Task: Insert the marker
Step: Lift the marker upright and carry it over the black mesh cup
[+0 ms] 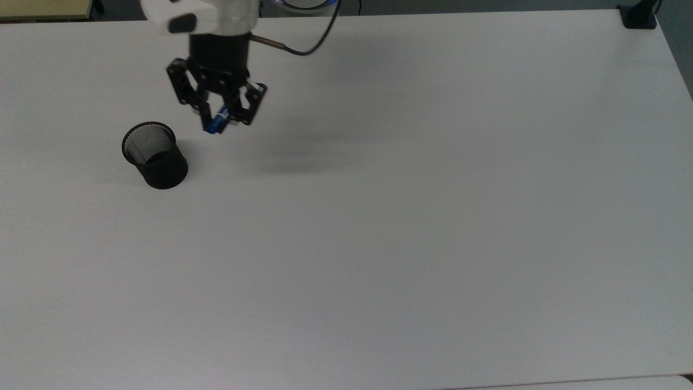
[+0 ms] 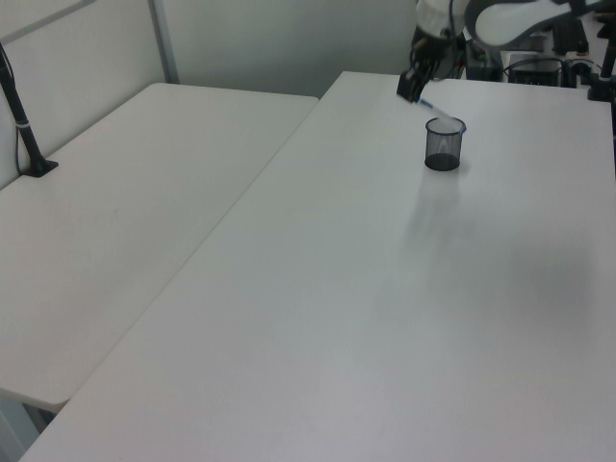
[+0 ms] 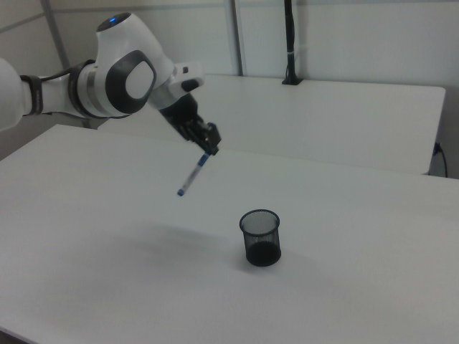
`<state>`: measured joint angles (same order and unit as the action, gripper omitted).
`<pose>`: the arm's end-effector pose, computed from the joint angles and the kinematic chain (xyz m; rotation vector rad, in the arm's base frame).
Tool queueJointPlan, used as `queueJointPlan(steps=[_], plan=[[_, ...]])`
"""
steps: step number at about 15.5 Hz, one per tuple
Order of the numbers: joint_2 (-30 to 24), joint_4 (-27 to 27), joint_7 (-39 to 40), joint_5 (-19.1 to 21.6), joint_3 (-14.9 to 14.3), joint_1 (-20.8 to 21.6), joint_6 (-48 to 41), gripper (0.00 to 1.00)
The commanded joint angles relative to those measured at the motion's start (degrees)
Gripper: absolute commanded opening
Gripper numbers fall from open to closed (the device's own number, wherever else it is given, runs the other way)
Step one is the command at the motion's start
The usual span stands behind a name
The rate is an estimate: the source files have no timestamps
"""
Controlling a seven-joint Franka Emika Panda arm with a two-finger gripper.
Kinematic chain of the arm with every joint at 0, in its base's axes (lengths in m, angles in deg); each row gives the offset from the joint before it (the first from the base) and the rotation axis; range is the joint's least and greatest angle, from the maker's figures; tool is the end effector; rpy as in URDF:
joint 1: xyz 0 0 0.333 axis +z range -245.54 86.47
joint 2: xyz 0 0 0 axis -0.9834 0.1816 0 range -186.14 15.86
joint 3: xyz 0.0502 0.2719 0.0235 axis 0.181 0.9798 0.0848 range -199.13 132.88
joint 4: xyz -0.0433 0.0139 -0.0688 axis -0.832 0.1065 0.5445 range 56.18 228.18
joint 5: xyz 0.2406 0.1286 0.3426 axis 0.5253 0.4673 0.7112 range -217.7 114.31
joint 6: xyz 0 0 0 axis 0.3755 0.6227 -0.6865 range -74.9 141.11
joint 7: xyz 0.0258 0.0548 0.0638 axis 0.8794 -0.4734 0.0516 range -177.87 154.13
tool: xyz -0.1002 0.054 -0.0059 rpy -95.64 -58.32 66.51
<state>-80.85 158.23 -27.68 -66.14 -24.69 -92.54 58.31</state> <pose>0.6565 -0.0604 0.4596 2.8973 -0.3267 0.5910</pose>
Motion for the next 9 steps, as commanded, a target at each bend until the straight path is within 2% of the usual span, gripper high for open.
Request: queueJointPlan(steps=[1,5,7,9], plan=[[-1.13,3.28,6.56,1.52,-4.99,-1.33,12.51,0.0],[-0.33,12.32,15.17,1.43,-10.88,-1.5,34.65,0.0],[0.71,13.83,16.42,1.52,-12.29,-1.59,38.81,0.0],[1.69,13.92,16.43,1.52,-12.39,-1.68,39.35,0.0]])
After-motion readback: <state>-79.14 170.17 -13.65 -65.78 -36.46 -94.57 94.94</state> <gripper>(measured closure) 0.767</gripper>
